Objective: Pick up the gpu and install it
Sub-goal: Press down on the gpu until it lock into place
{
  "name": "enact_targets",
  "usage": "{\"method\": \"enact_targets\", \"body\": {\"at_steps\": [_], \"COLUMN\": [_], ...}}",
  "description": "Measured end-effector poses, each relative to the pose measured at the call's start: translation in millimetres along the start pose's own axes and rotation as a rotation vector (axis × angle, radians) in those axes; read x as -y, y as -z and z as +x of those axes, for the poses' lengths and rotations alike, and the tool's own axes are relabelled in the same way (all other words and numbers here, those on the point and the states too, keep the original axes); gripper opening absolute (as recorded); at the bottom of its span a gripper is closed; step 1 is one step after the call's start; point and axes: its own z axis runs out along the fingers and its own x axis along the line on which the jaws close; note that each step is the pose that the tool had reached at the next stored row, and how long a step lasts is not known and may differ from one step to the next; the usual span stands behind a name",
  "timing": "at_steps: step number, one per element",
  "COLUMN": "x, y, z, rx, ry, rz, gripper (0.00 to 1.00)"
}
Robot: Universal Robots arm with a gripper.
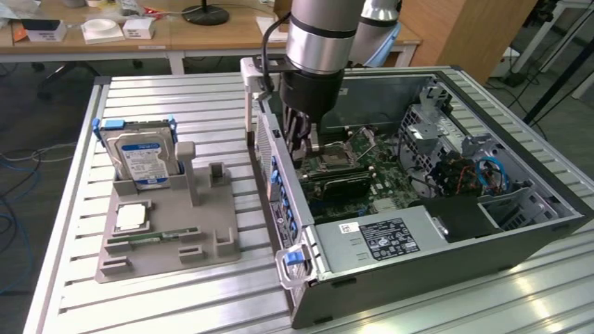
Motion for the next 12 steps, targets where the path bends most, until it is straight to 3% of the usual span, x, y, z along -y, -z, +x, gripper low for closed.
{"method": "enact_targets", "body": {"at_steps": [2,8,12], "x": [-0.1,0.0,8.3], "y": [0.1,-0.1,0.4], "z": [1.0,3.6,3.5], "rx": [-0.0047,-0.0066,-0.0066], "ry": [0.000,-0.002,-0.001], "rz": [-0.0003,-0.0001,-0.0012], "gripper": [0.11,0.11,0.11]}}
